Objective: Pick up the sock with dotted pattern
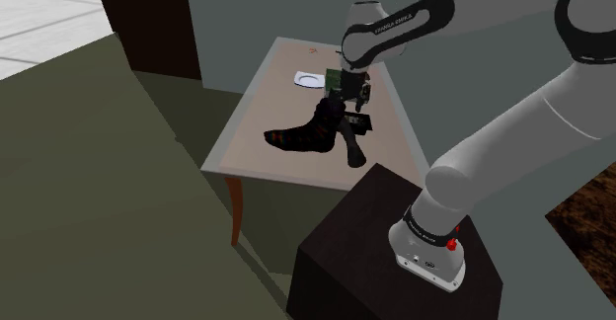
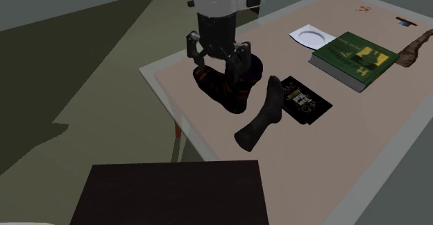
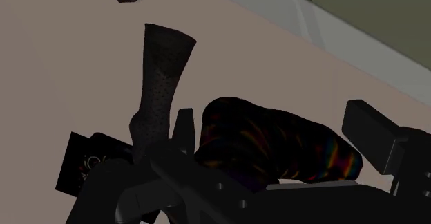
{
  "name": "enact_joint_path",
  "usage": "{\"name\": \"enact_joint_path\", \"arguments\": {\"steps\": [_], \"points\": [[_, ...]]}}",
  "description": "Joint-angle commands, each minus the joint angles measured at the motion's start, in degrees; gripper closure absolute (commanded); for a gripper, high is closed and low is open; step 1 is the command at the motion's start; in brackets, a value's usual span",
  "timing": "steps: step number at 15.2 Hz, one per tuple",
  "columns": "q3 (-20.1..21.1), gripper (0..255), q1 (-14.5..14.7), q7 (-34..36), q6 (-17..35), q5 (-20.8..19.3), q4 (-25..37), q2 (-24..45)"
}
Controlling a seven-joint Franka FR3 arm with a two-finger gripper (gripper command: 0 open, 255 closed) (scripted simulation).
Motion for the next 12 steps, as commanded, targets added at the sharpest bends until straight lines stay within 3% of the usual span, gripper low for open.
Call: {"name": "enact_joint_path", "arguments": {"steps": [1, 12], "points": [[-0.64, 0, -0.99, 0.97, 3.50, -0.79, 0.76, 4.33], [-4.93, 0, -5.83, 5.88, 18.23, -3.96, 7.14, 26.17]]}}
